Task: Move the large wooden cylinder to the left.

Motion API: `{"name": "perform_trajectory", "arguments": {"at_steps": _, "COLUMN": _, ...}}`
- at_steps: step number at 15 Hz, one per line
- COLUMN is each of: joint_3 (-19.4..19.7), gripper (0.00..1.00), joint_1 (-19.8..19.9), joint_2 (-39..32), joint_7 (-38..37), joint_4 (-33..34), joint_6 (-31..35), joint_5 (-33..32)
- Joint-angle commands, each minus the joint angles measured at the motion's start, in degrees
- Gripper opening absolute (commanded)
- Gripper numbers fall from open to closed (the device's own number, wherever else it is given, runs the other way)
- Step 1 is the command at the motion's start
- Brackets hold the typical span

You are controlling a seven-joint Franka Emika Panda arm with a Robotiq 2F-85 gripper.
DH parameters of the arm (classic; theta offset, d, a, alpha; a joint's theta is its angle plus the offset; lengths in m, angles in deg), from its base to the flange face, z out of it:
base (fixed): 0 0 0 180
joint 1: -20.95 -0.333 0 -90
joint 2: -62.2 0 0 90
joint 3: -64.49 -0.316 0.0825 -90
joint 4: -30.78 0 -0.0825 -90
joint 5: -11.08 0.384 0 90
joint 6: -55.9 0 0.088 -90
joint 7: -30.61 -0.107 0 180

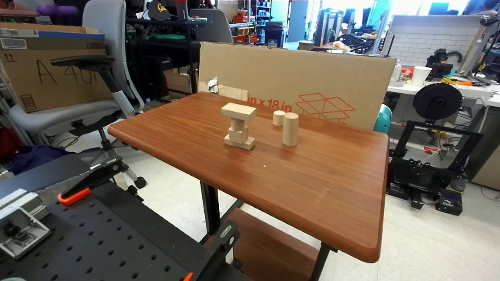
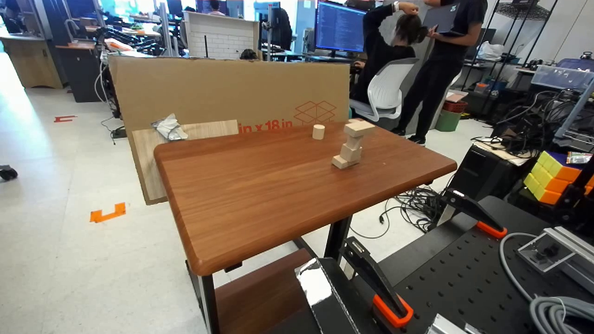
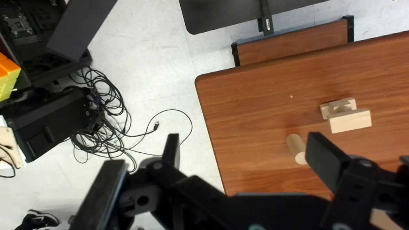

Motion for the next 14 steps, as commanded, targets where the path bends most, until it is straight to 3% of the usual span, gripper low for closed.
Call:
{"name": "perform_trajectory", "arguments": {"at_steps": 1, "joint_3": 2.2, "gripper": 1.00, "joint_1": -1.2, "joint_2": -12.2, "joint_7": 3.4, "joint_4": 4.8, "joint_6": 5.8, "joint_5": 1.4}}
{"name": "perform_trajectory", "arguments": {"at_steps": 6, "joint_3": 1.3, "gripper": 1.00, "joint_1": -2.4, "joint_2": -27.3, "joint_7": 4.5, "joint_4": 10.9, "joint_6": 12.1, "joint_5": 2.4}}
{"name": "perform_trajectory", "arguments": {"at_steps": 14, "joint_3": -1.1, "gripper": 1.00, "joint_1": -4.6, "joint_2": -43.8, "joint_7": 6.1, "joint_4": 23.4, "joint_6": 12.5, "joint_5": 9.9}}
